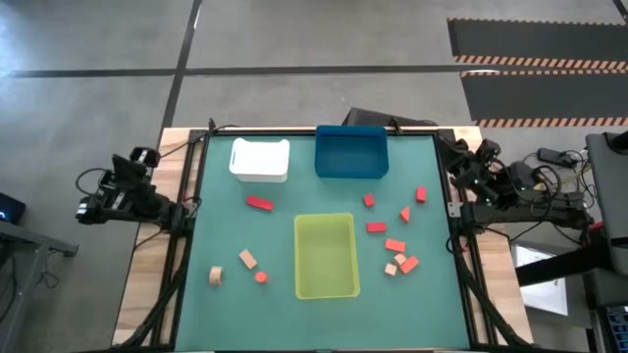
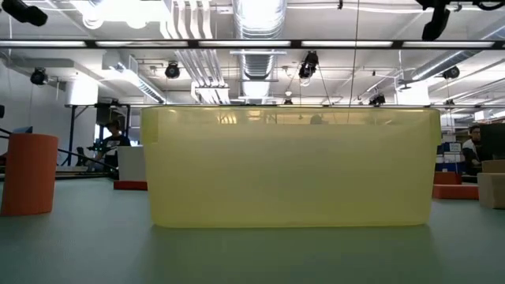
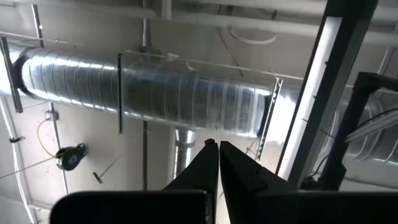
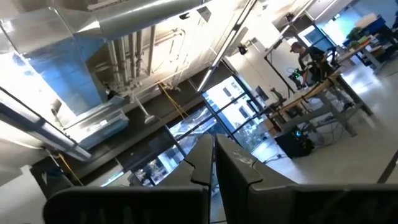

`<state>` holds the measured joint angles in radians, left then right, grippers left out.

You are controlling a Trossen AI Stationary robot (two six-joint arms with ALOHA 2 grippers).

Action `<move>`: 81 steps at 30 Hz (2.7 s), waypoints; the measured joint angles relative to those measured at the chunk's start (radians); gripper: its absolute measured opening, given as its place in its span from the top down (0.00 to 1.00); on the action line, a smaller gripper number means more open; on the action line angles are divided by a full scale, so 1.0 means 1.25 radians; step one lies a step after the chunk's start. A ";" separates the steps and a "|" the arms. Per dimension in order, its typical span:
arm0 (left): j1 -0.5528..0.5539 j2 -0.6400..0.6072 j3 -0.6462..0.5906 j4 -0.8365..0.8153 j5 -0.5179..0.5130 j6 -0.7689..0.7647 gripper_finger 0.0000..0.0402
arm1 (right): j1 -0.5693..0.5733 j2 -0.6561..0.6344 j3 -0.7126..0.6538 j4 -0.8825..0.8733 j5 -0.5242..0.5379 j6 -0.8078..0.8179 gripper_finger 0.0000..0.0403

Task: Sort & place blocks by color
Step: Put the red rectangular block into the white bin

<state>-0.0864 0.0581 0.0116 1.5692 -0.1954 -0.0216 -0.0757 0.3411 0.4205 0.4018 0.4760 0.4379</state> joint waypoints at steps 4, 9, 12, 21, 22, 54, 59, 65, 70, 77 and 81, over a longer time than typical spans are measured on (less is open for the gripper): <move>0.000 -0.001 -0.001 -0.003 0.010 0.000 1.00 | 0.000 0.004 0.005 0.000 0.020 0.016 0.98; 0.000 -0.001 -0.001 -0.010 0.012 0.000 1.00 | 0.000 0.005 0.002 0.000 0.020 0.015 0.98; 0.000 -0.001 -0.001 -0.044 -0.039 -0.057 1.00 | 0.000 0.007 0.002 0.000 0.019 0.014 0.98; 0.000 0.059 0.137 -0.551 -0.266 -0.272 1.00 | 0.000 0.007 0.018 -0.001 0.019 0.008 0.98; 0.000 0.084 0.166 -0.621 -0.301 -0.308 1.00 | 0.000 0.007 0.021 0.000 0.018 0.009 0.98; 0.001 0.939 0.761 -1.716 0.350 -0.671 1.00 | 0.001 0.006 0.027 -0.001 0.014 -0.218 0.98; 0.002 1.027 0.772 -1.709 0.580 -0.562 1.00 | 0.001 0.005 0.027 -0.001 0.013 -0.247 0.98; 0.025 1.095 0.770 -1.742 0.772 -0.414 1.00 | 0.001 0.005 0.027 -0.001 0.013 -0.246 0.98; 0.061 1.099 0.768 -1.788 0.779 -0.349 1.00 | 0.001 0.005 0.027 -0.001 0.012 -0.239 0.98; 0.128 1.101 0.900 -1.904 0.776 -0.266 1.00 | 0.001 0.005 0.027 0.000 0.017 -0.240 0.98; 0.147 1.121 1.003 -2.000 0.656 -0.087 1.00 | 0.001 0.005 0.027 0.000 0.018 -0.240 0.98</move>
<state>0.0976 1.4597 1.2656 -0.9310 0.6246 -0.1301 -0.0746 0.3477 0.4538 0.4015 0.4980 0.1379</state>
